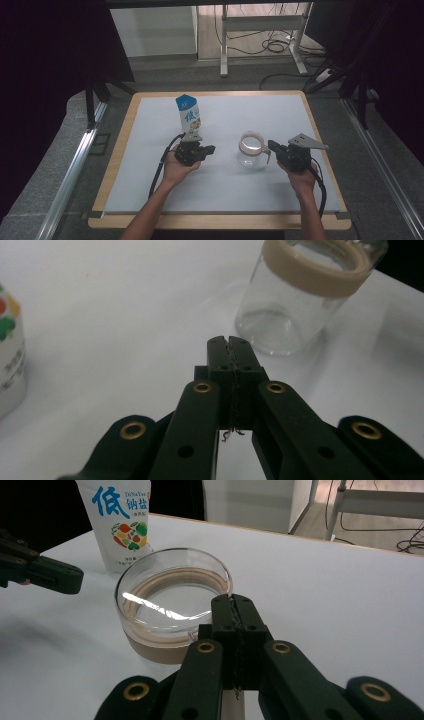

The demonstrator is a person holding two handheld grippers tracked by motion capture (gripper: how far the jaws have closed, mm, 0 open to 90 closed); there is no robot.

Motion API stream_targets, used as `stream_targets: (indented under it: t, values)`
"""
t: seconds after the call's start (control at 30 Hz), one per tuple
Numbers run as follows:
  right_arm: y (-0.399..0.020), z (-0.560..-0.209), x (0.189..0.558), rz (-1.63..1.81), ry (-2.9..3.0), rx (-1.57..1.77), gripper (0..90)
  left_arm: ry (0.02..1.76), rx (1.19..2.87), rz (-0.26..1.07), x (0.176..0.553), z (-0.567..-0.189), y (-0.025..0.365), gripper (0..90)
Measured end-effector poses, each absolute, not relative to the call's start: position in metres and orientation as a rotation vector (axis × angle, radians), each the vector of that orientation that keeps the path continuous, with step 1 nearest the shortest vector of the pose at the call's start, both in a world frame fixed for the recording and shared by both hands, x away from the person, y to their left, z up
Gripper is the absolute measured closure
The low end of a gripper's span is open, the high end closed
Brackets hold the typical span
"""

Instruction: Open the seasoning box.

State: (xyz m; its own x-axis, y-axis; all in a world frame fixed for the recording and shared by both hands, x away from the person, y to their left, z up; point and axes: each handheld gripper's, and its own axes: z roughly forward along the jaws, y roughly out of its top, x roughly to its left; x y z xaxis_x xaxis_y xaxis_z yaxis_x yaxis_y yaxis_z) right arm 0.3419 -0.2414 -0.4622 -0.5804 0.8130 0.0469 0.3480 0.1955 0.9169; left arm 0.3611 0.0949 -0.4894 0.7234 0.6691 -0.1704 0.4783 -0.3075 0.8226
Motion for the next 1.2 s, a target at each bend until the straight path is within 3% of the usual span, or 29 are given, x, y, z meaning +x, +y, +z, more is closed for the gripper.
stream_targets:
  t: [1.2]
  values:
    - [-0.25, -0.472, 0.342, 1.494, 1.988, 1.095, 89.4, 0.777, 1.99, 0.165, 0.388, -0.473, 0.042, 89.9]
